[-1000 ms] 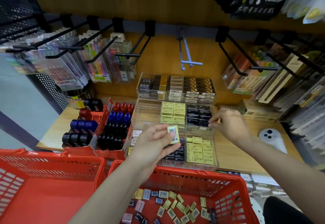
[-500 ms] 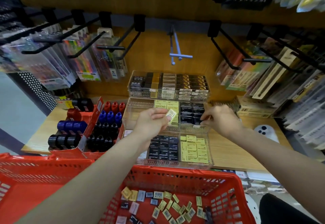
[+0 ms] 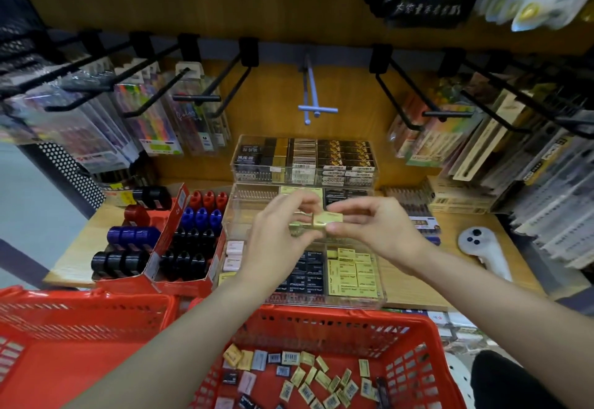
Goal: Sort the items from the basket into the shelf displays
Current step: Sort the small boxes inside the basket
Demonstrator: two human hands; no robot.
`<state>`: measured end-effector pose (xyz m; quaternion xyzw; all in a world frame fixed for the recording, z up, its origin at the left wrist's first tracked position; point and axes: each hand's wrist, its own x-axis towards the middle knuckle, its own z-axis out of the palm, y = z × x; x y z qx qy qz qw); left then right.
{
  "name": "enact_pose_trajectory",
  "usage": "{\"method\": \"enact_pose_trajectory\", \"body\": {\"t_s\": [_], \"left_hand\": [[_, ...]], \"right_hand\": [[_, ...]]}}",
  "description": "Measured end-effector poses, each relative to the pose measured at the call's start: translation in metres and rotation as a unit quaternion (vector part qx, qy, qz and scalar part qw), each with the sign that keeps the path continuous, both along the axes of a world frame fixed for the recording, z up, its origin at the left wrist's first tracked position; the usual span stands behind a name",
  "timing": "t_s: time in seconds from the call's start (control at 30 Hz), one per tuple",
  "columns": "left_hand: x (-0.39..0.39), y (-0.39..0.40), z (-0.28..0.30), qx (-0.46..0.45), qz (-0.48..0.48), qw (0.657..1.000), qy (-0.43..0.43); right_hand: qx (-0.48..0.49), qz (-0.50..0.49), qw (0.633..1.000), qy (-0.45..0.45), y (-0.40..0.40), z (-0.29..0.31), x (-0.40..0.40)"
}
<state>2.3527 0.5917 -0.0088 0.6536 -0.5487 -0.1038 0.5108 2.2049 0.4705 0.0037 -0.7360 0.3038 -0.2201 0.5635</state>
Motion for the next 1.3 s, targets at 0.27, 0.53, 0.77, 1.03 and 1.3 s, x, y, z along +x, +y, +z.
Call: {"method": "enact_pose_trajectory", "body": {"t_s": [0.27,0.53,0.77,1.03,1.3], "left_hand": [[0.009,-0.002,-0.003,0.068,-0.044,0.996,0.048],[0.039,-0.016,-0.019,0.214,0.101,0.972,0.002],[0.048,-0.032,-0.021,0.278,0.088,0.957,-0.001],[0.053,-0.033,-0.022,0.239,0.115,0.964,-0.001],[0.057,-0.038,-0.026,0.190,0.118,0.975,0.008]], "right_hand": [[-0.006,-0.031,0.999,-0.040,0.004,-0.003,0.008],[-0.146,-0.162,0.973,0.082,-0.024,-0.014,0.002],[-0.331,-0.075,0.908,0.246,-0.031,-0.042,-0.035],[-0.418,-0.018,0.849,0.322,-0.020,-0.047,-0.029],[-0.387,-0.028,0.882,0.267,-0.016,-0.049,-0.012]]}}
